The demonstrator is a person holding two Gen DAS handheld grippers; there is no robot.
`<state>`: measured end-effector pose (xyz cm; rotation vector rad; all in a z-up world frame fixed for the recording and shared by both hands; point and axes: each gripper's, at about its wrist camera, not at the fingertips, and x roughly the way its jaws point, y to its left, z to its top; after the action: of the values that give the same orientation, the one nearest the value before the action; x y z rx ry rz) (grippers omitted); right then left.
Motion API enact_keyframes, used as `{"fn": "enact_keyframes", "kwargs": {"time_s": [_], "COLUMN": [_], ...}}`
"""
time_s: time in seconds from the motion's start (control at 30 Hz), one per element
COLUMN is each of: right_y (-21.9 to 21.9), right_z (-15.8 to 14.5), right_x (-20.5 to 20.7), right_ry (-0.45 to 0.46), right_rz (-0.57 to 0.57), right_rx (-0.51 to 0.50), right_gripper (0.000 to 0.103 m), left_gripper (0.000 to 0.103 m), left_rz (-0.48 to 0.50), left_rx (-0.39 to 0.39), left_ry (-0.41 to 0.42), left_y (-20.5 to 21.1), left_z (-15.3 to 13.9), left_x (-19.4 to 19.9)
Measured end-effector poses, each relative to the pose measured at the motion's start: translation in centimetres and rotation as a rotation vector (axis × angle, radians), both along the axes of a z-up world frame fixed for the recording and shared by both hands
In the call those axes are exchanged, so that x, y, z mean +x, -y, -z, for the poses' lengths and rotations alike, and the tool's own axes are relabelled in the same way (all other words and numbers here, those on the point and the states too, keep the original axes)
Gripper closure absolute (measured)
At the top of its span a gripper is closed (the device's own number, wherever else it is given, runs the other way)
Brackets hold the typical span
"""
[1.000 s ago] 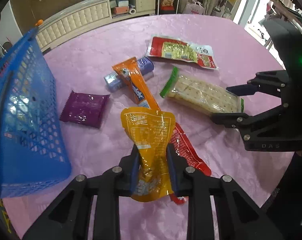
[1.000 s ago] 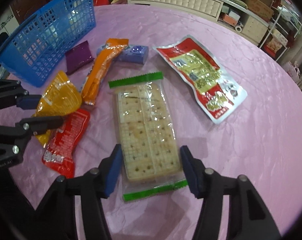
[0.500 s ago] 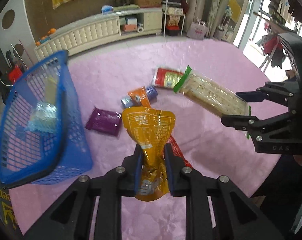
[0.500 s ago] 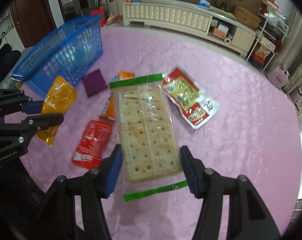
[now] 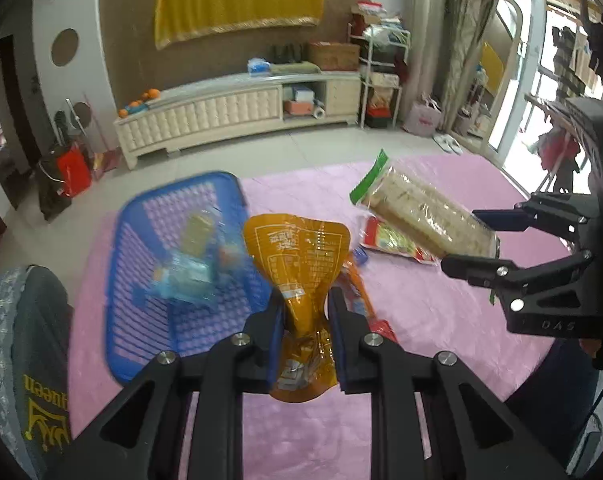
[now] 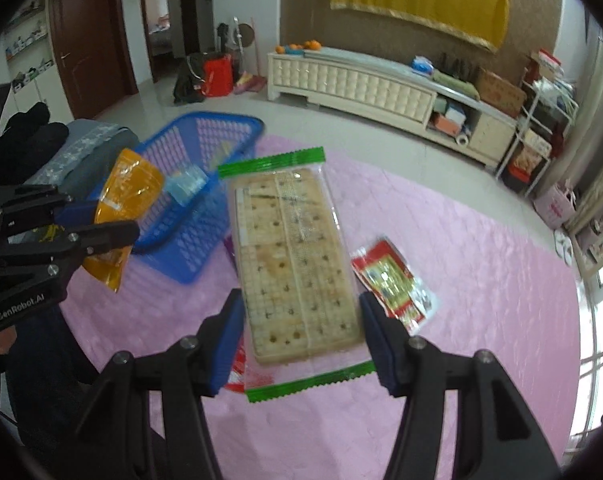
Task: Organize snacks
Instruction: 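Carry both packets over the blue basket and open the right tool to drop the crackers, then lower the yellow pouch into the basket and open the left tool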
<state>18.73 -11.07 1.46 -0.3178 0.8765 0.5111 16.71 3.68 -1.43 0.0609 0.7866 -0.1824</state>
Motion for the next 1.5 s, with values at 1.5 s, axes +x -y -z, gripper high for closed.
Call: {"fn": "enact_keyframes", "kwargs": {"time_s": [1.5], "right_y": [-18.2], "right_z": [5.4], "right_x": [4.9], "right_ry": [-0.165], "right_rz": [-0.24], "right_rx": [-0.126], "right_gripper": [0.019], "left_gripper": [0.084], "left_rz": [-0.185], "left_rx": [-0.083], "left_ry": [-0.068], "left_y": [-15.0], "left_z": [1.2], "left_x": [1.4]}}
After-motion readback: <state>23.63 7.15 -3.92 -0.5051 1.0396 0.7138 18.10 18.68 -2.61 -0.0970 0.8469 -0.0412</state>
